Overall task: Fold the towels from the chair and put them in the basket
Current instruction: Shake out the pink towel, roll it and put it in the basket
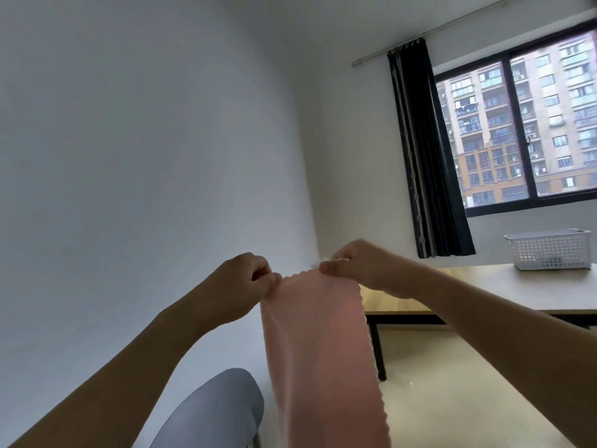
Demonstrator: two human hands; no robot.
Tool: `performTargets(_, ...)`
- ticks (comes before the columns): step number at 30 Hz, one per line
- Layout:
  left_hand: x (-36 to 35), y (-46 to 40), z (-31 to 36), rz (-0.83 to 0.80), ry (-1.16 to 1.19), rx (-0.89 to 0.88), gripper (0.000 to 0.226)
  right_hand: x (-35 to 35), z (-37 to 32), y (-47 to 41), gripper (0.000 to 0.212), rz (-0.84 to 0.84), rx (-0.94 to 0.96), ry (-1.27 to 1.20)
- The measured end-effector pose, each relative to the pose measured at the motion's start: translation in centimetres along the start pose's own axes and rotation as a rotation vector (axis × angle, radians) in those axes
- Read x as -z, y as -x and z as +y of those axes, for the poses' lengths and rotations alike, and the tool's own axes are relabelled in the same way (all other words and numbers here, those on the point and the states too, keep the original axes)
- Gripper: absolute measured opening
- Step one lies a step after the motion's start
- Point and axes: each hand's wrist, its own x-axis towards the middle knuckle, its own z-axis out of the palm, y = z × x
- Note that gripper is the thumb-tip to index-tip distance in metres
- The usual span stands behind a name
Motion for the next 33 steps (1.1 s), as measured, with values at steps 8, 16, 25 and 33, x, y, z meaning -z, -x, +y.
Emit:
performTargets(8, -2.2, 2.0, -1.1, -0.044, 0.004, -0.246, 0.037, 2.0, -0.3, 1.4, 0.034, -0.124, 0.281, 0.715)
performTargets(16, -4.5, 4.2, 1.6, -0.055, -0.247, -0.786, 0.012, 2.5, 0.3, 2.6, 0.025, -0.118, 0.363, 0.742)
performTargets(25, -3.9, 2.1, -0.8, 0.134, -0.439, -0.361, 0.016, 2.3, 0.3, 3.4, 0.017, 0.026, 0.31, 0.515)
performTargets(33, -3.9, 1.6, -0.5, 0.44, -0.777, -0.272, 0.011, 1.1, 0.3, 3.9, 0.02, 0.068, 0.255, 0.397)
